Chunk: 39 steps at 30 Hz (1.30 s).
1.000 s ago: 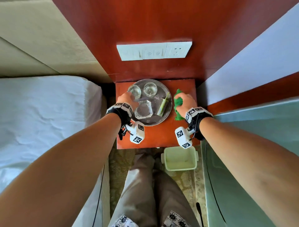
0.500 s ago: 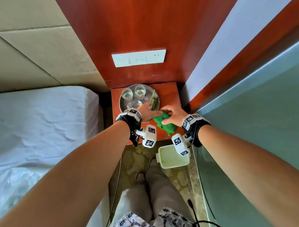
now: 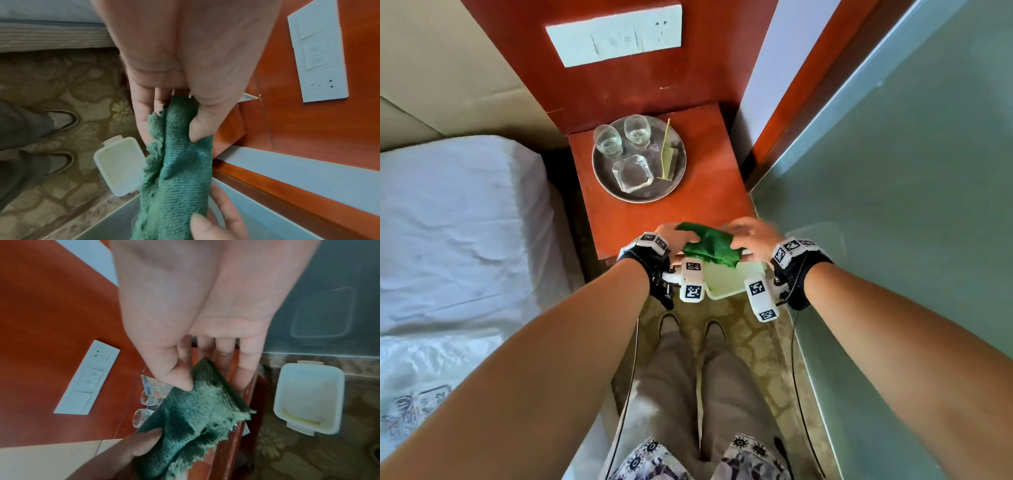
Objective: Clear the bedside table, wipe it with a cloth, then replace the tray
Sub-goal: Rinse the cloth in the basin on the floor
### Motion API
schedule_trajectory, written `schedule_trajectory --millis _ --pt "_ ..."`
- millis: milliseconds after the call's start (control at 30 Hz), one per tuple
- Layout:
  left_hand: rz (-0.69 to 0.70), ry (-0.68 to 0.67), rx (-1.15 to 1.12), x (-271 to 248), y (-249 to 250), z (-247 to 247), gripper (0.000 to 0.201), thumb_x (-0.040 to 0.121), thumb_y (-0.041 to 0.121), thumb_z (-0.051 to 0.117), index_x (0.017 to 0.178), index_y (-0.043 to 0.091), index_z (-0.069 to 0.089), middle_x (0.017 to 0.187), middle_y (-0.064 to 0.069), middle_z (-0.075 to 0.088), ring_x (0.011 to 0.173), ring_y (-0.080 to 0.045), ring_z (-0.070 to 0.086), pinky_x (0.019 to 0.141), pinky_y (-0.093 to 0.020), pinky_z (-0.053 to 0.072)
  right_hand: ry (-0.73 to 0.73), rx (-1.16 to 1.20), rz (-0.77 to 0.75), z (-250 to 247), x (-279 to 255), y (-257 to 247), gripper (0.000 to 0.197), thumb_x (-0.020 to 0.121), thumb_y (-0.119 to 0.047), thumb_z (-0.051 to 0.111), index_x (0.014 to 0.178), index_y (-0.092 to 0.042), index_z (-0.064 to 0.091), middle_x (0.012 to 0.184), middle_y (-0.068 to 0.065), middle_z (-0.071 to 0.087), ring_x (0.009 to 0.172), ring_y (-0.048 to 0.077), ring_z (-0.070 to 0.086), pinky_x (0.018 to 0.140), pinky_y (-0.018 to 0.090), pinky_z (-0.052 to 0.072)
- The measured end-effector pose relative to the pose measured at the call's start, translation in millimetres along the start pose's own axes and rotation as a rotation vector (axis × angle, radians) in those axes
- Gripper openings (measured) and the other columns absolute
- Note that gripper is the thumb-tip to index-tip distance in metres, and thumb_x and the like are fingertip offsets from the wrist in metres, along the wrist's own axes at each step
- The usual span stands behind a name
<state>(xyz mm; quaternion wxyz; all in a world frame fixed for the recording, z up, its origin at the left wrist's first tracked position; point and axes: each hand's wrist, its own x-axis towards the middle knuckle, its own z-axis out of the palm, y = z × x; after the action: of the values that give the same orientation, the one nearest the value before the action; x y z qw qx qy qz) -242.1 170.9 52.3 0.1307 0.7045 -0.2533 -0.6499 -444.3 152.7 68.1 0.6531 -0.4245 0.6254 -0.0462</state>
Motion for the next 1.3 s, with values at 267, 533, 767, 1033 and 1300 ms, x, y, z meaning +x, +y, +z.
schedule_trajectory --millis 267,533,767,1033,1300 --pt "-0.046 0.033 0.184 50 -45 51 0.039 0.086 0.012 0.07 0.123 0.008 0.06 0.094 -0.009 0.065 0.079 -0.027 0.066 0.07 -0.039 0.062 0.271 -0.198 -0.043 -7 36 89 0.033 0.075 -0.004 0.069 0.104 -0.02 0.069 0.103 -0.001 0.069 0.087 0.013 0.066 0.071 0.021 0.055" --pt "0.045 0.101 0.453 126 -95 125 0.035 0.083 0.009 0.072 0.114 0.02 0.06 0.108 -0.005 0.066 0.081 -0.025 0.068 0.064 -0.03 0.058 0.348 -0.249 -0.015 -24 100 185 0.029 0.078 -0.004 0.063 0.087 -0.029 0.073 0.096 -0.009 0.071 0.07 0.009 0.064 0.051 0.005 0.044" --pt "-0.018 0.12 0.521 243 -154 174 0.024 0.085 0.013 0.069 0.107 0.021 0.065 0.091 -0.005 0.066 0.057 -0.011 0.055 0.046 -0.02 0.044 0.263 -0.175 0.056 -36 193 278 0.033 0.079 -0.001 0.062 0.097 -0.026 0.072 0.09 -0.009 0.065 0.052 0.012 0.055 0.04 0.015 0.041" --pt "-0.095 0.061 0.583 374 -217 213 0.023 0.087 0.014 0.067 0.103 0.025 0.055 0.084 -0.003 0.059 0.054 -0.013 0.052 0.033 -0.017 0.038 0.277 -0.234 0.105 -34 311 367 0.035 0.078 -0.001 0.061 0.096 -0.027 0.073 0.102 -0.008 0.068 0.08 0.014 0.062 0.056 0.013 0.044" --pt "-0.109 0.008 0.649 491 -267 246 0.026 0.088 0.012 0.064 0.111 0.02 0.054 0.077 -0.003 0.057 0.074 -0.023 0.061 0.065 -0.032 0.056 0.318 -0.344 0.135 -30 410 426 0.035 0.083 0.001 0.055 0.106 -0.019 0.071 0.114 0.001 0.067 0.102 0.02 0.064 0.084 0.019 0.049"
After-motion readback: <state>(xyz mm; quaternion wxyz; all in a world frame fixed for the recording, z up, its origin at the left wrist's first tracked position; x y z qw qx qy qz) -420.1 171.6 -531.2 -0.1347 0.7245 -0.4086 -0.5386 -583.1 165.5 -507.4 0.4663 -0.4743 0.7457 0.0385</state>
